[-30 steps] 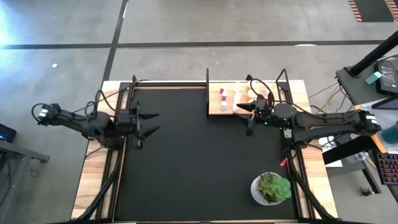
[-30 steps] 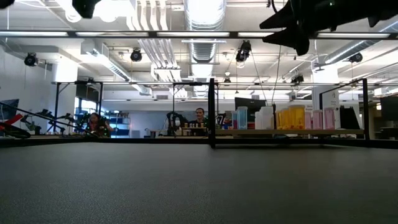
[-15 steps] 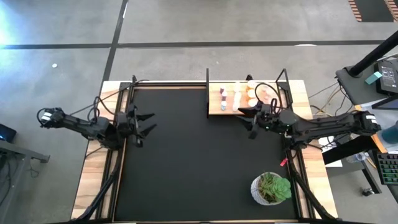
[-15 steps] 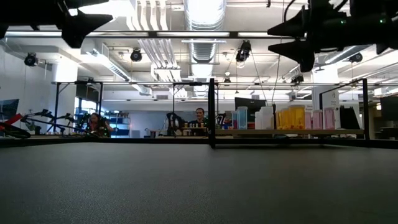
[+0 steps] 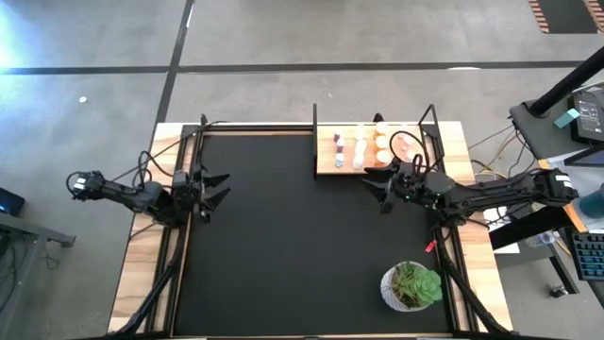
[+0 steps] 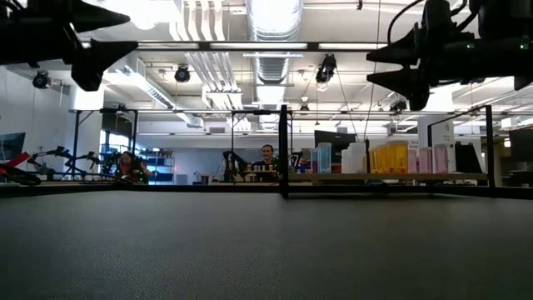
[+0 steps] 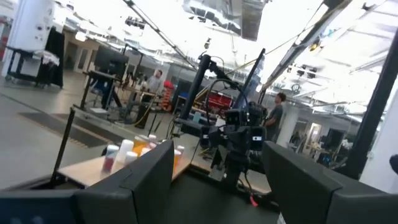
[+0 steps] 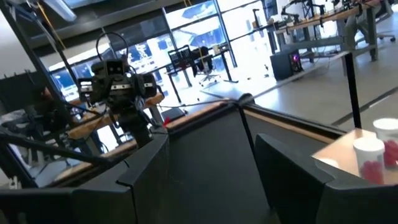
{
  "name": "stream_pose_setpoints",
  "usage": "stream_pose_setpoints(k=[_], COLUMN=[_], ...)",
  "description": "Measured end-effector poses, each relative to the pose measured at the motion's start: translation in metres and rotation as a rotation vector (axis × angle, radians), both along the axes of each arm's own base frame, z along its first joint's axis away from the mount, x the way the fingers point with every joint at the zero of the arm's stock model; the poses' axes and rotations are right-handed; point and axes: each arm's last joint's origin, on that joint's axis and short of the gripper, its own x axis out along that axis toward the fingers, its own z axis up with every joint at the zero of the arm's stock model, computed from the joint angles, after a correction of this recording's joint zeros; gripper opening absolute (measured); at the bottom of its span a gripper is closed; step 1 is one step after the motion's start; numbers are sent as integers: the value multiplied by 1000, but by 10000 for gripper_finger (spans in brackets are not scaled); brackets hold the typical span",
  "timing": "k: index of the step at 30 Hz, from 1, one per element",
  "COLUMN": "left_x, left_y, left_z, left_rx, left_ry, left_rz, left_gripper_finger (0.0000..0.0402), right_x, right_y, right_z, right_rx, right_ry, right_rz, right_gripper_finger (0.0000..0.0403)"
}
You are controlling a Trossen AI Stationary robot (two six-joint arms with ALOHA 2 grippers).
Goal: Pick and place medicine bottles onto shelf by color
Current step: Return to Home Position
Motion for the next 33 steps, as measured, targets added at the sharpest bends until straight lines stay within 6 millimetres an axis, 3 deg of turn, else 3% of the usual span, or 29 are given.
stream_pose_setpoints(k=[23,33], left_x=[1,4], left_y=[0,-1], left_z=[-7,-10], left_rx=[-14,-3], left_ry=[22,58], left_rz=[16,16], left_gripper_finger=[228,228], right_x=[-28,-27], right_y=[3,4], right_z=[-17,-35], right_rx=[19,35], right_ry=[-60,133], right_rz=[20,59], right_gripper_finger=[228,228])
